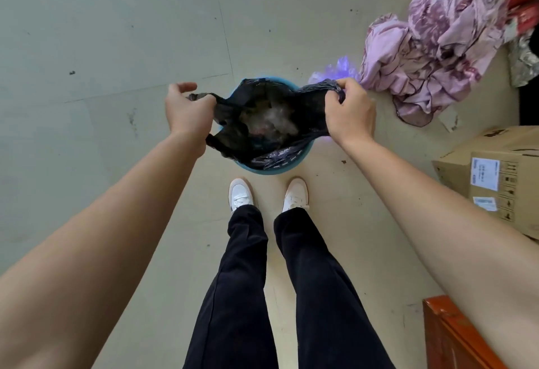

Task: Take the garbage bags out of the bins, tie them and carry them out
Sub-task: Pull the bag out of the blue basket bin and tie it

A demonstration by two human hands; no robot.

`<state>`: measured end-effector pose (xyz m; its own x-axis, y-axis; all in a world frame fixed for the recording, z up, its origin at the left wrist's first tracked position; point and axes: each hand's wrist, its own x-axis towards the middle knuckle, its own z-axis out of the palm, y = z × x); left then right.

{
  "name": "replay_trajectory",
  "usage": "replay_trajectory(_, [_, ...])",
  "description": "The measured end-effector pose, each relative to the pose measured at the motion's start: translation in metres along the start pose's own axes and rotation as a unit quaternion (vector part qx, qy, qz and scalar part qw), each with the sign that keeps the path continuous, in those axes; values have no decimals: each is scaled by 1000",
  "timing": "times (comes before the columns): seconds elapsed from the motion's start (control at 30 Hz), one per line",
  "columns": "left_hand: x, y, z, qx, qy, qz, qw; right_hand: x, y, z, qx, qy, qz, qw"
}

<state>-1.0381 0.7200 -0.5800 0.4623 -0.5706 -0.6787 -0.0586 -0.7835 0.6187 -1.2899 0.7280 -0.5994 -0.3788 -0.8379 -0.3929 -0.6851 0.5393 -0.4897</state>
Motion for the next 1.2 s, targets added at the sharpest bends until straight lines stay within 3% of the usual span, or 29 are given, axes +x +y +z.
replay_trajectory(0.17, [-44, 26, -36, 15, 19, 2, 1000, -23, -31, -36, -36, -64, -52, 996])
replay_trajectory(0.23, [-64, 35, -59, 47, 48, 13, 998, -32, -52, -56, -20, -50, -70, 996])
replay_trajectory(0.4, [-103, 72, -132, 190, 155, 127, 961, -59, -131, -100, 49, -11, -137, 989])
replay_trajectory(0.6, [-115, 120, -217, 178, 243, 227, 926, -100, -221, -111, 76, -39, -208, 974])
replay_trajectory(0.77, [-91, 109, -299, 214, 189, 192, 939, -145, -271, -60, 12, -104, -216, 971])
replay_trajectory(1.03, [-5, 89, -445, 84, 5, 202, 976, -199, -359, 42, 21, -59, -107, 992])
replay_trajectory(1.2, [30, 69, -484, 75, -9, 206, 976, -228, -388, 90, 45, -75, -77, 993])
